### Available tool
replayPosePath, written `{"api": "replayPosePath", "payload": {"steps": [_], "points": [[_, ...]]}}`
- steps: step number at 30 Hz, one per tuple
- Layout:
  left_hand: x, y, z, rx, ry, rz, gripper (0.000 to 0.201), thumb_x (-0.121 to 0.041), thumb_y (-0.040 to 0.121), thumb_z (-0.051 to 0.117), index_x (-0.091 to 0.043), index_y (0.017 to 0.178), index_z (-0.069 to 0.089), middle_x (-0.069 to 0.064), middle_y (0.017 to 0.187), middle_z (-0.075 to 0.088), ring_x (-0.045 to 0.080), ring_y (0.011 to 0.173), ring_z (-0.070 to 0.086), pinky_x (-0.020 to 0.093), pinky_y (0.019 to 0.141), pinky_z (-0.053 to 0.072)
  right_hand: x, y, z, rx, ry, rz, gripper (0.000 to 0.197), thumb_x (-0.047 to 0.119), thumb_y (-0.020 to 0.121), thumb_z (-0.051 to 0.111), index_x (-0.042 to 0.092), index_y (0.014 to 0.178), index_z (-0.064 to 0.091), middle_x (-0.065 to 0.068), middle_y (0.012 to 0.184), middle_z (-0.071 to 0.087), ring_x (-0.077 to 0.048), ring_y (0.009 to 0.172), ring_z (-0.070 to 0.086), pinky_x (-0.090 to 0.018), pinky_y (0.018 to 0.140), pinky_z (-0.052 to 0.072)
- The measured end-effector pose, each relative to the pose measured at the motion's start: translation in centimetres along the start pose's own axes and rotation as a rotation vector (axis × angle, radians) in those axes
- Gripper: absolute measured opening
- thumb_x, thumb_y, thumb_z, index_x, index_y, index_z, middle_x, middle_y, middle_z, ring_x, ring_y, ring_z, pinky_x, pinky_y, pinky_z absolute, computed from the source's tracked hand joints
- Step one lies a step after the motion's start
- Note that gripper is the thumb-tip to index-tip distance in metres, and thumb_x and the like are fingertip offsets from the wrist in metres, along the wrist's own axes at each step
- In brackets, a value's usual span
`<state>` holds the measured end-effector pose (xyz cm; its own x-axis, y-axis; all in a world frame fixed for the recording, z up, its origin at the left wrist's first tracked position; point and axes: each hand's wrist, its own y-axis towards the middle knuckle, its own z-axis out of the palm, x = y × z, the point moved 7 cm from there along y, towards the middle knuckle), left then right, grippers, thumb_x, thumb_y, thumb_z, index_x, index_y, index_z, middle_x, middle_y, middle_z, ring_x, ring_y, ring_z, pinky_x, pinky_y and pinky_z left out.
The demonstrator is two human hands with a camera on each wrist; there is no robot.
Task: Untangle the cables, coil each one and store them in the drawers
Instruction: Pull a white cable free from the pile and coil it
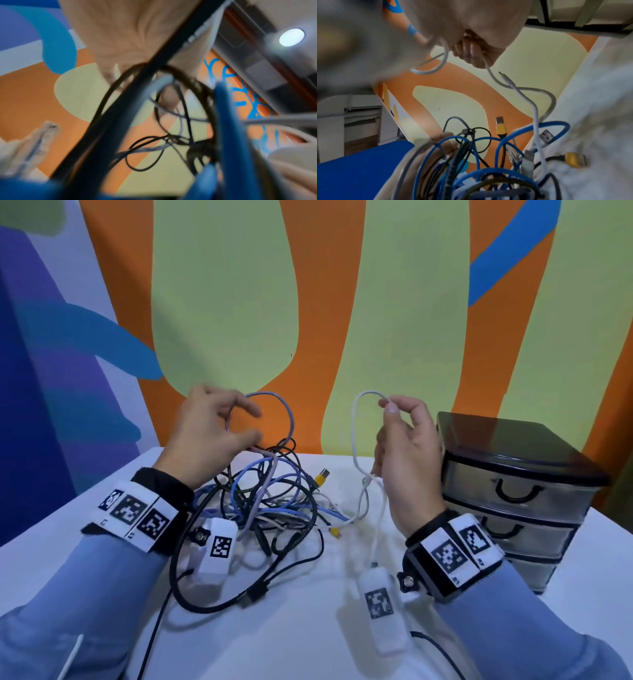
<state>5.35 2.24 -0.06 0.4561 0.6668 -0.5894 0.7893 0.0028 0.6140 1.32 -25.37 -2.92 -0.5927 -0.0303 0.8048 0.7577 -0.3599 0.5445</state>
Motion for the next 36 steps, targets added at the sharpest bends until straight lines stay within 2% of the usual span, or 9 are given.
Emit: {"api": "replayPosePath", "payload": {"steps": [4, 10, 13, 15, 19, 24, 28, 31, 36], "points": [[-4.7, -1.4, -2.5, -0.258, -0.173, 0.295, 0.014, -0.038, 0.093, 0.077, -0.028, 0.103, 0.078, 0.011, 0.117, 0.057, 0.014, 0.107, 0.056, 0.03, 0.09, 0.048, 0.7, -1.0, 1.8, 0.171, -0.142, -0.127, 0.015, 0.023, 0.109, 0.054, 0.024, 0.107, 0.069, 0.007, 0.06, 0.032, -0.012, 0.055, 0.026, -0.027, 0.052, 0.023], [-6.4, -3.5, 3.9, 0.381, -0.267, 0.165, 0.036, -0.054, 0.092, 0.076, -0.018, 0.096, 0.081, 0.005, 0.079, 0.076, 0.019, 0.07, 0.065, 0.04, 0.071, 0.053, 1.4, -2.0, 3.5, 0.35, -0.142, -0.159, 0.012, 0.023, 0.107, 0.06, 0.023, 0.119, 0.059, 0.01, 0.058, 0.043, -0.021, 0.058, 0.032, -0.034, 0.059, 0.028], [-6.2, -3.1, 3.7, 0.297, -0.338, 0.194, 0.028, -0.036, 0.099, 0.072, -0.011, 0.087, 0.078, 0.013, 0.071, 0.071, 0.017, 0.063, 0.058, 0.038, 0.062, 0.047, 0.9, -2.4, 3.9, 0.453, -0.055, -0.061, 0.017, 0.019, 0.108, 0.057, 0.019, 0.12, 0.047, -0.003, 0.059, 0.048, -0.021, 0.055, 0.038, -0.034, 0.054, 0.033], [-6.4, -2.6, 2.7, 0.198, -0.433, 0.211, 0.014, -0.023, 0.102, 0.071, -0.015, 0.111, 0.076, 0.009, 0.072, 0.072, 0.02, 0.066, 0.063, 0.039, 0.065, 0.051, 0.5, -2.8, 4.3, 0.528, -0.041, 0.006, 0.017, 0.015, 0.108, 0.056, 0.018, 0.118, 0.042, -0.009, 0.063, 0.058, -0.021, 0.055, 0.047, -0.032, 0.055, 0.04], [-6.6, -2.4, 0.5, -0.031, -0.219, 0.377, 0.048, -0.013, 0.101, 0.07, -0.037, 0.141, 0.063, -0.003, 0.087, 0.065, 0.02, 0.079, 0.06, 0.033, 0.07, 0.047, 0.4, -2.9, 4.6, 0.554, -0.075, 0.022, 0.008, 0.018, 0.11, 0.052, 0.018, 0.117, 0.049, -0.015, 0.08, 0.074, -0.028, 0.055, 0.058, -0.036, 0.063, 0.044], [-7.5, -3.1, 1.1, -0.012, 0.013, 0.546, 0.041, -0.012, 0.093, 0.076, -0.036, 0.126, 0.076, 0.002, 0.125, 0.048, 0.023, 0.111, 0.047, 0.028, 0.101, 0.04, 0.9, -2.7, 4.2, 0.519, -0.126, -0.022, 0.011, 0.025, 0.111, 0.051, 0.017, 0.118, 0.05, -0.01, 0.089, 0.078, -0.027, 0.05, 0.053, -0.029, 0.055, 0.043], [-7.6, -3.0, 1.6, 0.02, -0.038, 0.553, 0.019, -0.036, 0.094, 0.075, -0.021, 0.103, 0.083, 0.001, 0.108, 0.057, 0.021, 0.099, 0.055, 0.032, 0.083, 0.045, 1.0, -3.4, 5.1, 0.581, -0.054, -0.005, 0.015, 0.02, 0.107, 0.058, 0.01, 0.115, 0.05, -0.015, 0.089, 0.078, -0.041, 0.068, 0.067, -0.054, 0.074, 0.055], [-7.0, -2.5, 1.0, 0.011, -0.2, 0.487, 0.016, -0.03, 0.095, 0.077, -0.016, 0.101, 0.083, 0.004, 0.1, 0.061, 0.018, 0.09, 0.058, 0.031, 0.076, 0.045, 0.6, -3.9, 5.6, 0.652, -0.019, 0.047, 0.029, 0.013, 0.1, 0.069, 0.01, 0.118, 0.047, -0.014, 0.092, 0.078, -0.039, 0.087, 0.073, -0.056, 0.097, 0.056], [-6.2, -1.8, -1.3, -0.145, -0.557, 0.339, 0.007, -0.019, 0.101, 0.071, -0.013, 0.101, 0.074, 0.005, 0.09, 0.072, 0.021, 0.079, 0.067, 0.036, 0.072, 0.053, -0.7, -4.5, 6.0, 0.781, -0.253, 0.035, 0.023, 0.02, 0.091, 0.082, 0.011, 0.098, 0.062, -0.014, 0.094, 0.072, -0.034, 0.076, 0.066, -0.05, 0.078, 0.053]]}}
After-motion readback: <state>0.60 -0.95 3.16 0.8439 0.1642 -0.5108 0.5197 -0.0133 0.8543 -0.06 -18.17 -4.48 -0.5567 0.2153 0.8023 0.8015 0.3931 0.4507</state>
